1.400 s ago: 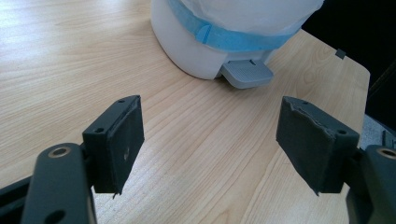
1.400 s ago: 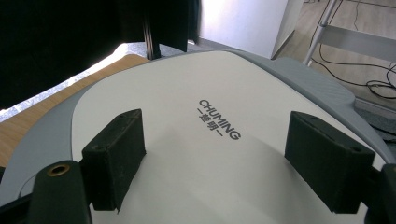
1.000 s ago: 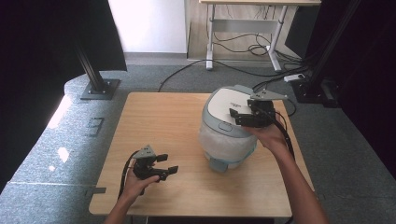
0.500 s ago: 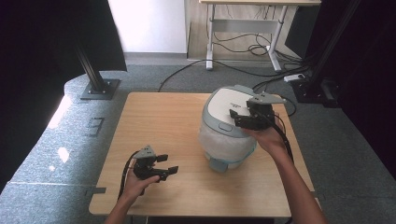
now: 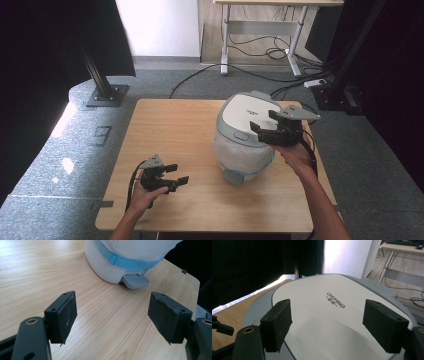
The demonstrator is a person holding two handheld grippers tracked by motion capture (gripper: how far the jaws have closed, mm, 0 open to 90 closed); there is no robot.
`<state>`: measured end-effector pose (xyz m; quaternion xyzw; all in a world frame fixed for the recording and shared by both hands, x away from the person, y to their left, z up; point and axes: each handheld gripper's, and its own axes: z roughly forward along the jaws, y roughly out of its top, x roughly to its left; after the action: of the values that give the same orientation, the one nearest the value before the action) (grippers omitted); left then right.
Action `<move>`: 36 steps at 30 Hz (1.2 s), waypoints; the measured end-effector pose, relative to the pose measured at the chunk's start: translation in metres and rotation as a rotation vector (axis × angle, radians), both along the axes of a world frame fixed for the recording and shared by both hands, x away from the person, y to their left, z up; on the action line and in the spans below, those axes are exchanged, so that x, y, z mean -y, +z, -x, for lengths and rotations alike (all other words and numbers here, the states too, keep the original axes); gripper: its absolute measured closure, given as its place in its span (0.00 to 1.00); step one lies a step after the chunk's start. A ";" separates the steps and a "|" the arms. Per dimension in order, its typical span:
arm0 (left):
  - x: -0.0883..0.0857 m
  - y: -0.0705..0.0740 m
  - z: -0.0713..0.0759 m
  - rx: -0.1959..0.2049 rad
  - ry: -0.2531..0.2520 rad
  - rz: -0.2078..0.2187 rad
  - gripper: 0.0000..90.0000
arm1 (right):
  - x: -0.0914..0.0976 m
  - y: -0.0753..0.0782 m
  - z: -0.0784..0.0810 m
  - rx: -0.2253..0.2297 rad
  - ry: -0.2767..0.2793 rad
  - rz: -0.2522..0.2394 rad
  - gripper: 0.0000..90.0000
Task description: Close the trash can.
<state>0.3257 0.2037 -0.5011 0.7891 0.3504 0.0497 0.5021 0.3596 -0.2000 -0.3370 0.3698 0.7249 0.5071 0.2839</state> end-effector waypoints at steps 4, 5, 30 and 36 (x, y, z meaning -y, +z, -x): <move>0.001 0.000 0.001 -0.001 0.000 0.000 0.25 | 0.013 -0.004 0.010 0.005 -0.003 -0.021 0.26; 0.001 0.000 0.001 -0.002 -0.001 -0.003 0.25 | 0.015 -0.006 0.011 0.004 -0.006 -0.025 0.26; 0.002 -0.004 0.000 -0.008 0.004 -0.018 0.25 | 0.094 -0.118 0.075 -0.063 -0.073 -0.075 0.26; 0.001 -0.005 0.000 -0.008 0.006 -0.018 0.25 | 0.097 -0.149 0.078 -0.110 -0.102 -0.023 0.26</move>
<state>0.3259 0.2025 -0.5058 0.7928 0.3543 0.0512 0.4933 0.2820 -0.2969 -0.4862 0.4366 0.7138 0.4794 0.2647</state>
